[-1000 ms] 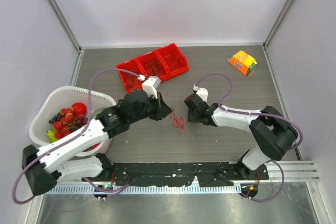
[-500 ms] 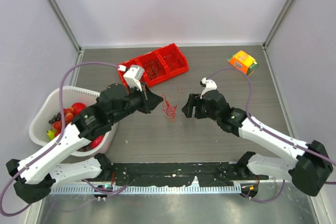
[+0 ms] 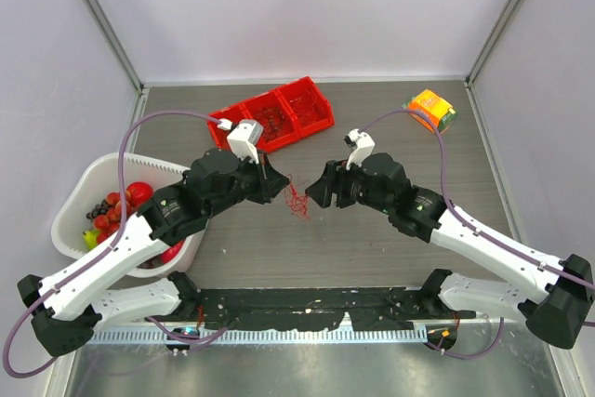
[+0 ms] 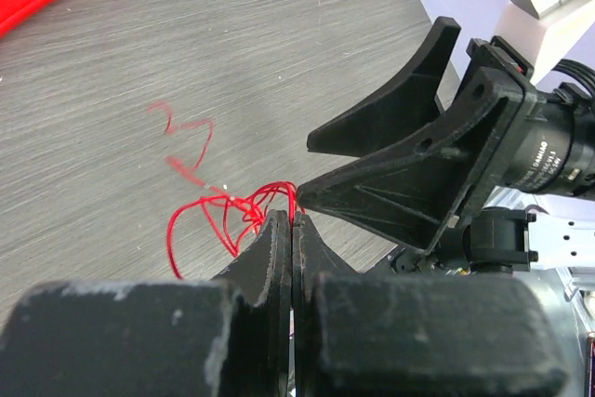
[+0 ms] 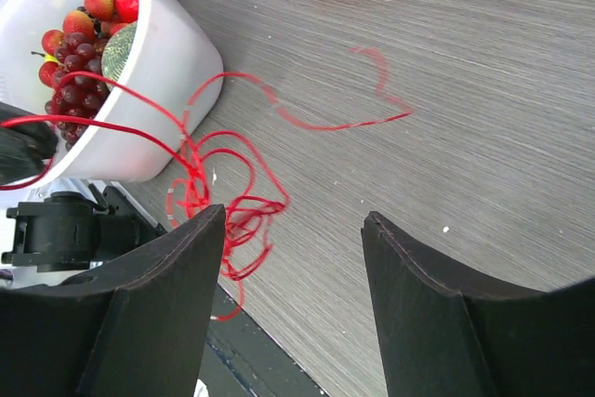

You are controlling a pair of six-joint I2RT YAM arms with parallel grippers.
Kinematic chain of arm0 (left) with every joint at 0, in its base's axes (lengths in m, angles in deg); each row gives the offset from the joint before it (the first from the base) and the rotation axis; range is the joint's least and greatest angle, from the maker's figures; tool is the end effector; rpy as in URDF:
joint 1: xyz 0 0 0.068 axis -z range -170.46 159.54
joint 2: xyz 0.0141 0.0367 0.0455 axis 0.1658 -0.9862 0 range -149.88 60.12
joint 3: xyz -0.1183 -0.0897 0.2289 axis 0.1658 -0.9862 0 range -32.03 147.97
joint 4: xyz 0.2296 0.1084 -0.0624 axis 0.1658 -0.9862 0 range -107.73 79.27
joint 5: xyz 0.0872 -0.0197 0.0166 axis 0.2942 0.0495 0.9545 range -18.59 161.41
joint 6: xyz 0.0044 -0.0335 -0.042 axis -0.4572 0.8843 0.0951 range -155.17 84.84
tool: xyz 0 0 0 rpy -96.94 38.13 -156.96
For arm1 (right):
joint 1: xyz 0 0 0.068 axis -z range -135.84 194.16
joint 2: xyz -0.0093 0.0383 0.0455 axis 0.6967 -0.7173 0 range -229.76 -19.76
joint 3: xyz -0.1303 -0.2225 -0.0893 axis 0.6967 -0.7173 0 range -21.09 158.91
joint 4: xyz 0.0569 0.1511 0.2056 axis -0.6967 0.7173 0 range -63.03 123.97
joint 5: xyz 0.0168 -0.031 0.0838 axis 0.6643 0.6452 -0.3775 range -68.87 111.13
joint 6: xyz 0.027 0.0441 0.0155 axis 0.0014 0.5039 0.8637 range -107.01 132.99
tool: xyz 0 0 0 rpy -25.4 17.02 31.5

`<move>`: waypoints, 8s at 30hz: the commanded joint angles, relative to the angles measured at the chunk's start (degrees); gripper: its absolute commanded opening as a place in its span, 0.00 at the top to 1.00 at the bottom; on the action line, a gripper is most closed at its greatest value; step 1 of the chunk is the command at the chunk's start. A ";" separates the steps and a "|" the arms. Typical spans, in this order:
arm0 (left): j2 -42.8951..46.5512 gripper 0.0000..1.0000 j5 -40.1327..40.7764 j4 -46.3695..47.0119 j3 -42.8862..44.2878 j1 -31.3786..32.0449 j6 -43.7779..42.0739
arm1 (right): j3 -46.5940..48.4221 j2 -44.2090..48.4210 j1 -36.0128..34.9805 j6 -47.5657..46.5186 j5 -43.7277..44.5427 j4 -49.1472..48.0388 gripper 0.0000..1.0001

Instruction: Untangle the cables

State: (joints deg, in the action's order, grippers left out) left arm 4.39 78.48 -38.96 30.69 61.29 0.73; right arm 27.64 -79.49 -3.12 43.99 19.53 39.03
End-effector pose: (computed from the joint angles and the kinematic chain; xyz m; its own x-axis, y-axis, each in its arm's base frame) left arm 0.1329 -0.1615 0.3815 -0.5970 -0.1826 -0.7812 0.4423 0.7375 -0.5104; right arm 0.1619 0.1767 0.3107 -0.6149 0.0929 -0.7831 -0.5077 0.7133 0.4833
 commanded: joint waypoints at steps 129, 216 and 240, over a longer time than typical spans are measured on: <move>-5.00 1.00 -3.91 -11.23 52.06 0.02 -6.54 | -19.55 -26.33 0.70 -2.00 16.79 -42.75 0.59; -7.29 1.00 4.09 -5.87 62.11 0.02 -12.09 | -5.31 -25.03 19.07 -4.54 24.29 -24.12 0.68; -13.53 1.00 8.14 -8.60 54.08 0.02 -18.50 | -13.48 -13.82 18.64 1.25 -16.42 -19.61 0.29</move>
State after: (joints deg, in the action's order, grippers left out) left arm -9.62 86.24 -49.38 80.06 61.29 -16.05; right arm 14.81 -89.32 15.85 41.50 8.20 26.52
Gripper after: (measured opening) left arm 0.014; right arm 0.705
